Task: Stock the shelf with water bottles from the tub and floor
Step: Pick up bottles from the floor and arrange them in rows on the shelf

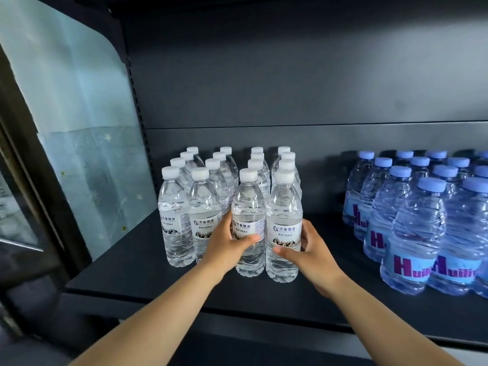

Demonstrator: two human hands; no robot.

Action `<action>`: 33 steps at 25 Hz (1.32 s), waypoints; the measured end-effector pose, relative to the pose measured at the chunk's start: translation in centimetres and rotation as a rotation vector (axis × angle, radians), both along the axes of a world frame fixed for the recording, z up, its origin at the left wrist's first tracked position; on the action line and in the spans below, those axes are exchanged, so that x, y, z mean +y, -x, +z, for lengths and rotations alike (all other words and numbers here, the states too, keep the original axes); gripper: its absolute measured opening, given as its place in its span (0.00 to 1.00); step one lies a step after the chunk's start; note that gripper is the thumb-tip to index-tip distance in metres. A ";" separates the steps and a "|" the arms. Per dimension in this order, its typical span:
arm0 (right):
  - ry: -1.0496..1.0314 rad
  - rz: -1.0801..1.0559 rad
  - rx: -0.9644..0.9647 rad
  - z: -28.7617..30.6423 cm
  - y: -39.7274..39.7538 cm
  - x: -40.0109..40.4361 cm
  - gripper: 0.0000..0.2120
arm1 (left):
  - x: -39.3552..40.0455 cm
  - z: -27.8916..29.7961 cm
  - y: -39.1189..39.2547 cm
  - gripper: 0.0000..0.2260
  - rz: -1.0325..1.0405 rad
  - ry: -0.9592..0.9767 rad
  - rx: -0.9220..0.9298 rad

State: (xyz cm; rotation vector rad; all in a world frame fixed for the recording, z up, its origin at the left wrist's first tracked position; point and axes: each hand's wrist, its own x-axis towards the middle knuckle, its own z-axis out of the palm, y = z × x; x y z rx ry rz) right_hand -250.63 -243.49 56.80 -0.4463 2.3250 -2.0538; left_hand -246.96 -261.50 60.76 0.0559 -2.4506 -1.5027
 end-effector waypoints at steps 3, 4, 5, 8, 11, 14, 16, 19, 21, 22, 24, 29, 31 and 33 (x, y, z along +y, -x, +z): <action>-0.006 -0.022 0.013 0.1 -0.2 -0.2 0.29 | 0.1 0.2 -0.3 0.29 -0.004 0.045 -0.018; -0.010 -0.039 0.020 0.0 -0.3 -0.4 0.28 | 0.1 0.3 -0.4 0.28 -0.009 0.055 -0.020; -0.016 -0.060 0.029 0.0 -0.5 -0.6 0.26 | 0.2 0.4 -0.3 0.28 -0.011 0.056 -0.028; -0.038 -0.116 0.067 0.3 -1.1 -1.1 0.25 | 0.5 0.3 -0.5 0.30 0.003 0.086 -0.045; -0.101 -0.118 0.062 1.0 -1.3 -0.8 0.30 | 0.8 0.4 -0.8 0.26 0.023 0.162 -0.085; -0.212 -0.105 0.064 2.0 -2.1 0.7 0.35 | 1.3 1.5 -1.8 0.25 0.029 0.263 -0.135; -0.326 -0.121 0.151 3.4 -3.3 2.3 0.32 | 1.7 2.8 -2.7 0.27 0.054 0.323 -0.150; -0.494 -0.158 0.347 6.2 -5.8 5.3 0.27 | 2.8 5.6 -4.8 0.33 0.089 0.447 -0.090; -0.617 -0.195 0.456 8.1 -8.0 7.5 0.27 | 3.9 8.0 -6.7 0.33 0.028 0.621 -0.062; -0.677 -0.200 0.492 9.0 -9.4 8.7 0.27 | 4.7 9.2 -8.0 0.33 -0.022 0.743 -0.074; -0.825 -0.179 0.528 10.2 -12.7 11.5 0.29 | 6.6 11.1 -11.0 0.36 -0.104 1.031 -0.110; -1.103 -0.148 0.585 9.1 -22.3 18.9 0.35 | 12.8 10.1 -18.5 0.41 -0.147 1.311 -0.070; -1.216 -0.144 0.558 7.4 -26.2 22.0 0.37 | 15.6 8.0 -21.6 0.42 -0.179 1.325 -0.071; -1.318 -0.156 0.491 5.7 -29.7 25.3 0.40 | 18.4 5.6 -24.3 0.43 -0.211 1.322 -0.087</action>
